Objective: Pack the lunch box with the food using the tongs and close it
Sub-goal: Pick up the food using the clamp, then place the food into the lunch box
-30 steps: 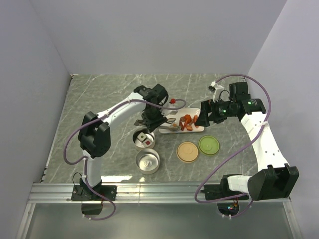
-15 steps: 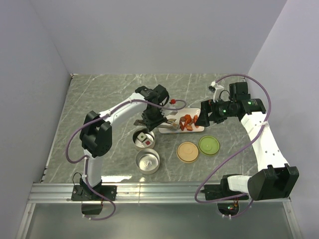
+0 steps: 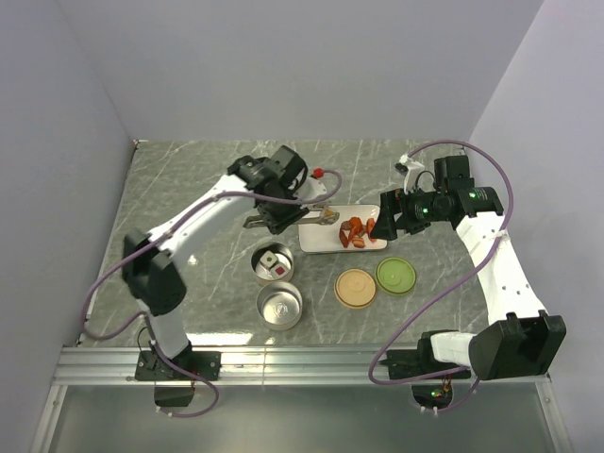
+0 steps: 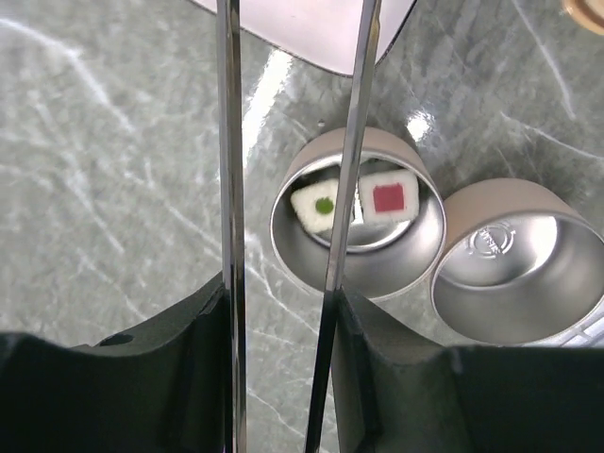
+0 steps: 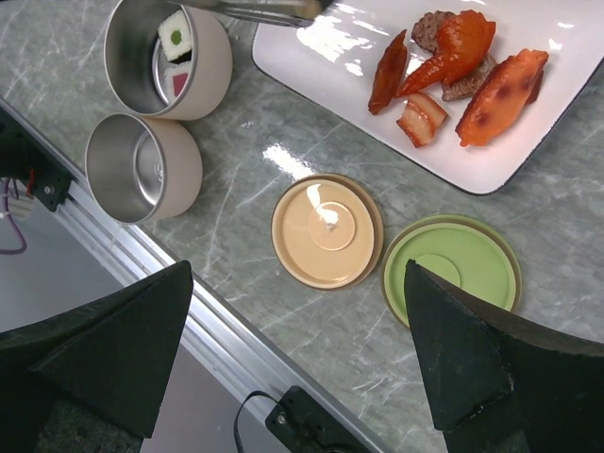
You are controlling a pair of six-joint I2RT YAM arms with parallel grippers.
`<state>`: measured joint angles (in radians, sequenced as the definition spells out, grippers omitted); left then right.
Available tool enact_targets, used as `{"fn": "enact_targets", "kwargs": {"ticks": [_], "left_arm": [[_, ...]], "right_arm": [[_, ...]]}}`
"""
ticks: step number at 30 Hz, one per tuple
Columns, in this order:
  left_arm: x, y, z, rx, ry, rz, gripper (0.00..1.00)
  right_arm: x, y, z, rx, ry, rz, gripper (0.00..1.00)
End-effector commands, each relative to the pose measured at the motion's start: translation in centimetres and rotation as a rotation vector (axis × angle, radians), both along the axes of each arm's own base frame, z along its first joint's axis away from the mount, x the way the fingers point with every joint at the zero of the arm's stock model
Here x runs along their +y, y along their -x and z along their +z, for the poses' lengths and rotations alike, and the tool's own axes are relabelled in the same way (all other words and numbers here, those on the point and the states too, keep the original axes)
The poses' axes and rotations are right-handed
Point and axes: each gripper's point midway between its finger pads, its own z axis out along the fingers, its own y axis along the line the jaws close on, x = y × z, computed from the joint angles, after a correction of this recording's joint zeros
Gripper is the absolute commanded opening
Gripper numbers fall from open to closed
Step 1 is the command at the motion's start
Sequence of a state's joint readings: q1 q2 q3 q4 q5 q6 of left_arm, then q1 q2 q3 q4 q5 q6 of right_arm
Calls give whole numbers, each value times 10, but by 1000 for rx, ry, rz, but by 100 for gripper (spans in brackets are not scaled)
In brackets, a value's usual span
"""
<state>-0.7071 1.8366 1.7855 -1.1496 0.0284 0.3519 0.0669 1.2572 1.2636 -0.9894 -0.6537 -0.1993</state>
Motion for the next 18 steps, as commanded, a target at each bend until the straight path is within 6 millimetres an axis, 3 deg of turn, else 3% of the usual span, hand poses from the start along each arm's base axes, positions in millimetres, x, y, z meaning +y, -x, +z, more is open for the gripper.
{"fn": "enact_targets", "kwargs": {"ticks": [1,9,13,18], "left_arm": [[24,20,44,-97,71,24,33],[86,56,59,-179,108,59,31],[112,81,49,-216,86,28,32],[130,101,30,-187,60,32,32]], "right_arm": [[-4,-2,16,-64,11,-5,100],[-5,0,13,-61,23,-1,100],[-6,1,11,-58,25,0,100],[-6,1,10,-55,26,-4,100]]}}
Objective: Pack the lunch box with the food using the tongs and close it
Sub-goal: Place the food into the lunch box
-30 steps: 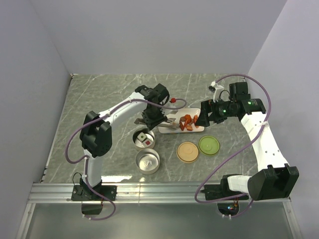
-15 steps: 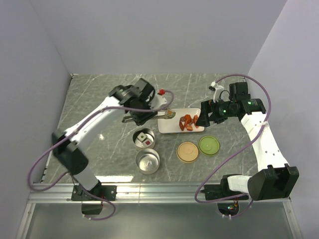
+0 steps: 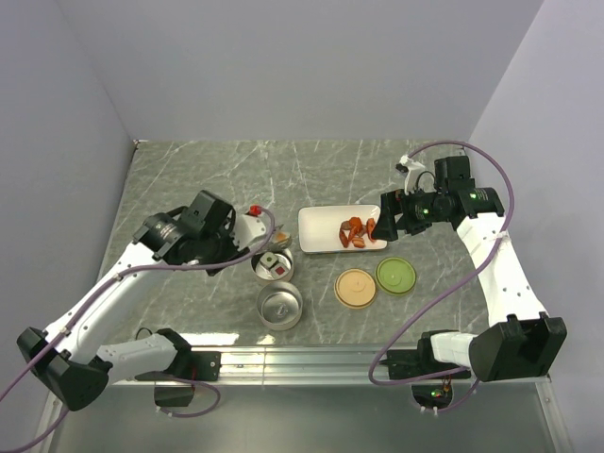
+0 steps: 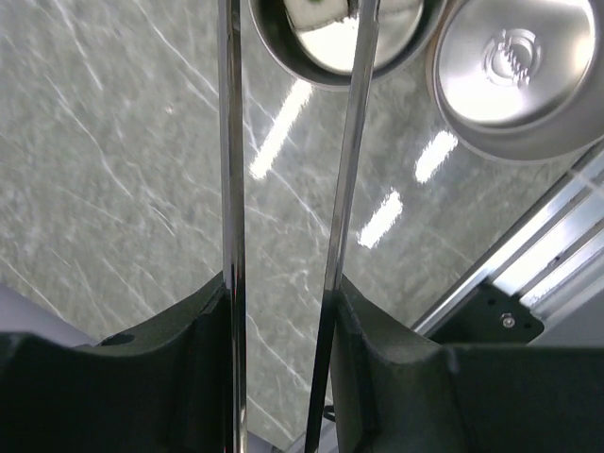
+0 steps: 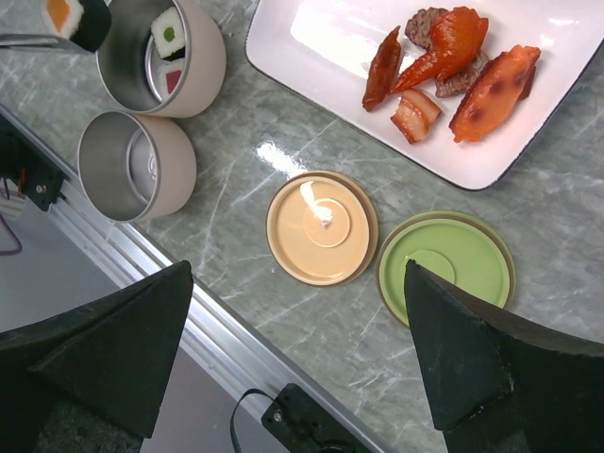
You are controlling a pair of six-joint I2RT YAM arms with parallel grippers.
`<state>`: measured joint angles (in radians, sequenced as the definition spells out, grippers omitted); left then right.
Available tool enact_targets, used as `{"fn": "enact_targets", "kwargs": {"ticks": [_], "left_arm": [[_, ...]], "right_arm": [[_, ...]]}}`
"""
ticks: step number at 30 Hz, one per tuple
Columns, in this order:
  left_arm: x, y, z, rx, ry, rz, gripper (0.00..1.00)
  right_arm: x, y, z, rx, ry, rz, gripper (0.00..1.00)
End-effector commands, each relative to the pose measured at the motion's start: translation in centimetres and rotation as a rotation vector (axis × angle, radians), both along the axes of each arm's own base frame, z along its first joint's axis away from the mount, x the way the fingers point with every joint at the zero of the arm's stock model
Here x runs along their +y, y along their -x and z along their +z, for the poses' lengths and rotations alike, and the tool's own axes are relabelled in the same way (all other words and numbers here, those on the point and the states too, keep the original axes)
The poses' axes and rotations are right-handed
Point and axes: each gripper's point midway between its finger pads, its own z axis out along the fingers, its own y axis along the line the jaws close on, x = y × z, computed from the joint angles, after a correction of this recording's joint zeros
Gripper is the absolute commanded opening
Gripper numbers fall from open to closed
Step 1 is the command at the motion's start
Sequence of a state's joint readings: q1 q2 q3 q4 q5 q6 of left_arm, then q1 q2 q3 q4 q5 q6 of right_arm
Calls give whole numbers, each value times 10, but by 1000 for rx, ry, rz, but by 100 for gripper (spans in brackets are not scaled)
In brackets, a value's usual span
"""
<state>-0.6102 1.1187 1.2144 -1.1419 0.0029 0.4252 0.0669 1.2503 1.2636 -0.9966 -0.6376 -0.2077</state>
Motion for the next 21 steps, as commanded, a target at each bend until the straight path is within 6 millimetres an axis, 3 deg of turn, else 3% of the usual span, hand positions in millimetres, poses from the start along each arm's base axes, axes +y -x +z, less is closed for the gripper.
{"fn": "enact_targets", "kwargs": {"ticks": [1,9,21], "left_arm": [[6,1,-1,-32,7,-1,32],[20,11,-39,38,-36,25,34],[19,-1,-51,69,-97,23,45]], "right_arm": [[-3,0,11,-52,9,-1,100],[-3,0,11,-46,6,2,100],[-3,-2,9,-38,9,0,100]]}}
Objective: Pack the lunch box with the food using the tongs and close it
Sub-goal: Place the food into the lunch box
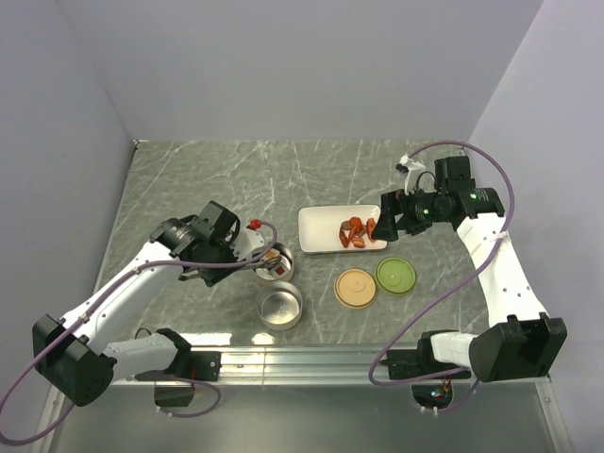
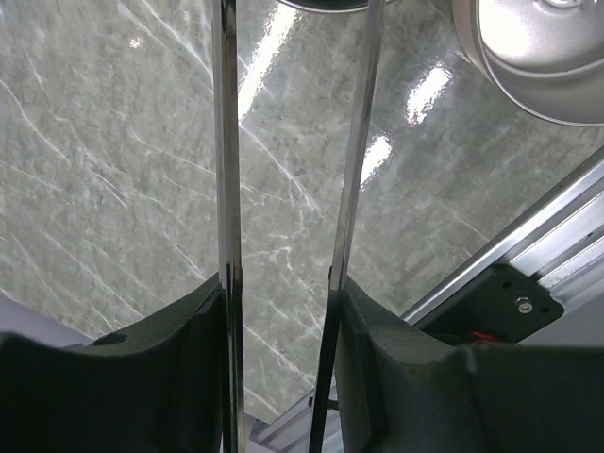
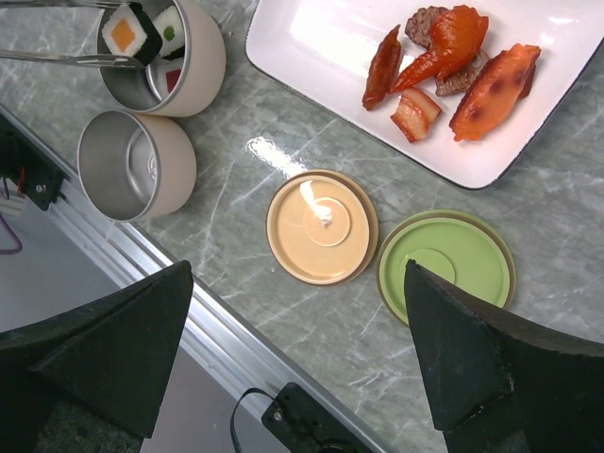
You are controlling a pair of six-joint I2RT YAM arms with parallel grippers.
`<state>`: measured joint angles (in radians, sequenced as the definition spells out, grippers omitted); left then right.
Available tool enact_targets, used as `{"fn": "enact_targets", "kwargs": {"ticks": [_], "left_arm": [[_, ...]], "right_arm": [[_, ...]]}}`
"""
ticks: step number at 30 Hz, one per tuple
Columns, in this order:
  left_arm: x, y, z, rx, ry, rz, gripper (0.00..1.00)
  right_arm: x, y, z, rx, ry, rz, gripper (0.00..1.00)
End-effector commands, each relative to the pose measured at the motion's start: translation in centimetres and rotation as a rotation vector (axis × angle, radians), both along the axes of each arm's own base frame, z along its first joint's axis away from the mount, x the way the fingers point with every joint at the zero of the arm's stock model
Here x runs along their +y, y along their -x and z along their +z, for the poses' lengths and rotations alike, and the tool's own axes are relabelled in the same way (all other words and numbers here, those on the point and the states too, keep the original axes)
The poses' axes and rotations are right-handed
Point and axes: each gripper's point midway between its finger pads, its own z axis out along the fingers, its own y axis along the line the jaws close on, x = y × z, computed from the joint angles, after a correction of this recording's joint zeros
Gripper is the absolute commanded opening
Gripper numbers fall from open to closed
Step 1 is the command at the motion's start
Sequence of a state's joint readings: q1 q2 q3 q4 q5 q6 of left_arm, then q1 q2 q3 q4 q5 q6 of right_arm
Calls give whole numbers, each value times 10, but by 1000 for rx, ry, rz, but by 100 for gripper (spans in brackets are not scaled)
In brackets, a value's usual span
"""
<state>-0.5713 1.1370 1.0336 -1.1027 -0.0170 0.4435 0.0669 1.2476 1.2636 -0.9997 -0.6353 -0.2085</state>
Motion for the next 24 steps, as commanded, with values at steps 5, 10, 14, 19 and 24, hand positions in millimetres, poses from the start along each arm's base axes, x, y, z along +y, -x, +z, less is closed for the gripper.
{"fn": "enact_targets", "kwargs": {"ticks": [5,10,14,19,24], "left_arm": [[-6,-11,6,-25,6,-31,49],[-7,-12,14,-29,12,-32,53],[-12,-15,27,-42,37,-38,54],[-26,-25,55,-76,94,-54,53],[-48,-50,94,-133,164,-55,53]], "right_arm": [[-3,-4,7,-32,8,0,100],[-1,-6,9,-31,1,2,100],[-1,-6,12,-32,-4,6,100],[2,-3,17,-50,-20,15,100],[2,-3,18,-51,-26,18,100]]}}
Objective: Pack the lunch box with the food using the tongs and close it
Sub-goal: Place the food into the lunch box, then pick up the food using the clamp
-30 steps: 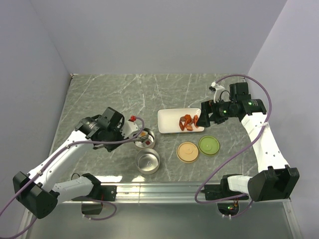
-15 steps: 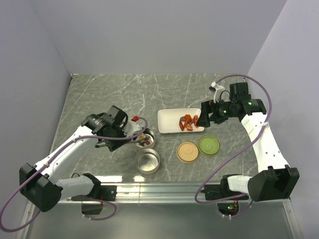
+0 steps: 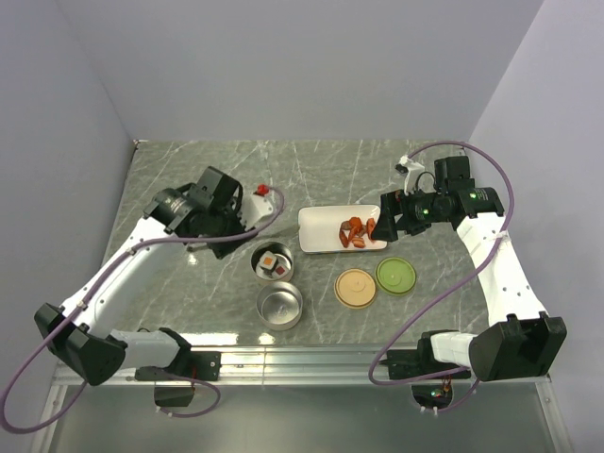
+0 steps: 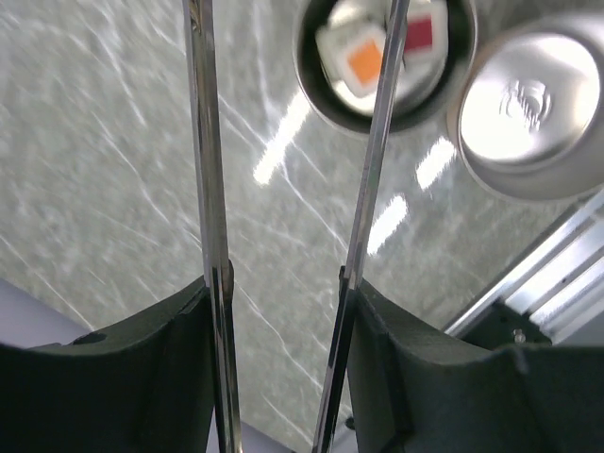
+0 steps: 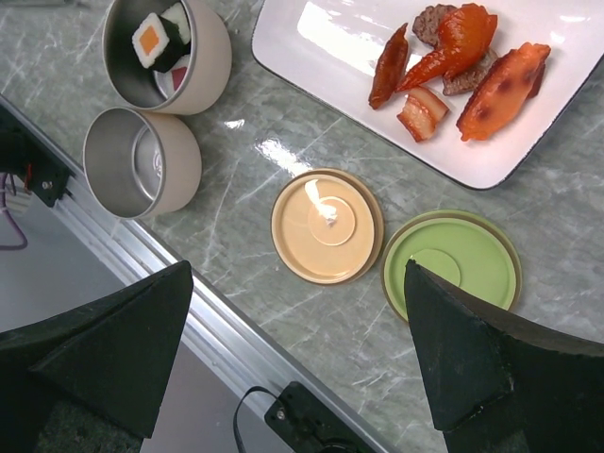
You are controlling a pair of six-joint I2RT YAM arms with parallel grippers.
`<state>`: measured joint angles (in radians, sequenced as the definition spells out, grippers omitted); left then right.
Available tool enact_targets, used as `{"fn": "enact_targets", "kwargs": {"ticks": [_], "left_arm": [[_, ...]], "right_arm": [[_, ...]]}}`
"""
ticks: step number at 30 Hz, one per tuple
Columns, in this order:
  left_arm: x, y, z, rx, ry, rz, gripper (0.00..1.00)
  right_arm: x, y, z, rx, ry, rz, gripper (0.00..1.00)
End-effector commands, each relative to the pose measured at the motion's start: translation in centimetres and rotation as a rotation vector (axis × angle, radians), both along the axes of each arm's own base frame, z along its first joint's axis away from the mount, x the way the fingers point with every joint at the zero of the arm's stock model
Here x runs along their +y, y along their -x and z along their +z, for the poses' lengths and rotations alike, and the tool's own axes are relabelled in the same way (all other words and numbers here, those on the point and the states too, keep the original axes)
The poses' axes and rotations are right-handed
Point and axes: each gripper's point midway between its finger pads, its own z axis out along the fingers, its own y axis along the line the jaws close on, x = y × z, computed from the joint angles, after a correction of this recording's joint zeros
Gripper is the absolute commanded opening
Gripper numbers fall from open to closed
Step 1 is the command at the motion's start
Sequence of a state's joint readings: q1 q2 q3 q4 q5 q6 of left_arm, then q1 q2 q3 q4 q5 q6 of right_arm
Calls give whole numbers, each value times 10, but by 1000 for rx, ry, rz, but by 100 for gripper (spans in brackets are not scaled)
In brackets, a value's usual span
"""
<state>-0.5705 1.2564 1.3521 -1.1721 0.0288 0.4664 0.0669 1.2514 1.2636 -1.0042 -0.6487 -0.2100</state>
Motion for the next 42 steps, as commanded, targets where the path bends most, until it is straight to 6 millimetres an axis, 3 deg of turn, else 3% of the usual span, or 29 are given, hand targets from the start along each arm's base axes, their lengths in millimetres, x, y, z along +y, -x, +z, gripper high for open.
{"fn": "enact_targets", "kwargs": {"ticks": [1,8,15,21,31,42], "left_arm": [[-19,-16,29,-46,78,-18,54],[-66,-51,57,-35,208,-41,54],[-106,-82,61,-16,244,-67,54],[-139,-96,27,21,198,-98,53],[-183,-97,-28,126,143,-127,52],[-193,-99,-59,170,101,-106,51]], "right_arm": [[0,-5,18,-56,-14,12,100],[-3,-7,22,-89,10,2,100],[-13,-12,23,-96,64,-34,100],[-17,-18,27,-115,83,-54,100],[-36,-38,18,-99,161,-163,100],[-46,-48,16,-64,143,-209,100]]}}
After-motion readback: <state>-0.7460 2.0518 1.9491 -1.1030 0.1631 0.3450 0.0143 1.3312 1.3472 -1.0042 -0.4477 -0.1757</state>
